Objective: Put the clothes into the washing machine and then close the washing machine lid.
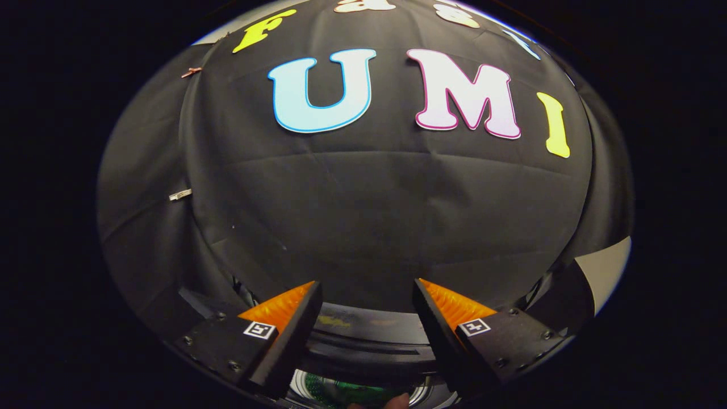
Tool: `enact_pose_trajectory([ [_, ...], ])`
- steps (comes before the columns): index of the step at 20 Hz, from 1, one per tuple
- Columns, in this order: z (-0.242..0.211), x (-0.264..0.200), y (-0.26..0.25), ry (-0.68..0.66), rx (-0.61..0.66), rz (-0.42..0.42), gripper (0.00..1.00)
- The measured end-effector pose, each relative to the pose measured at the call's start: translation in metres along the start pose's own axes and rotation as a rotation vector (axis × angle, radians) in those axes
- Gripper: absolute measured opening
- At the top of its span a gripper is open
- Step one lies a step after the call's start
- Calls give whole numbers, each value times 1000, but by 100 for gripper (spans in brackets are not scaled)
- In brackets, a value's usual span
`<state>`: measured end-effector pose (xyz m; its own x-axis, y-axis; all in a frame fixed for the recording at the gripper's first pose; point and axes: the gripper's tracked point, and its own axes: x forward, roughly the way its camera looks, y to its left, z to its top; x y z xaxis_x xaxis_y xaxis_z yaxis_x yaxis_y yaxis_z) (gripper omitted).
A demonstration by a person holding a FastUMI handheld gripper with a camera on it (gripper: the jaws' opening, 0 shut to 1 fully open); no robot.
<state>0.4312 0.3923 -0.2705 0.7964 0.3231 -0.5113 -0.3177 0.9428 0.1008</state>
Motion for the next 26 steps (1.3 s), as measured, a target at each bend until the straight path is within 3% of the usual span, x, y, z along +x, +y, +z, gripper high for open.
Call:
enact_pose_trajectory([
  [6, -19, 3, 1, 69, 38, 60, 100],
  [13, -83, -31, 14, 63, -45, 101, 99],
  [26, -56, -90, 6, -129, -46, 109, 99],
])
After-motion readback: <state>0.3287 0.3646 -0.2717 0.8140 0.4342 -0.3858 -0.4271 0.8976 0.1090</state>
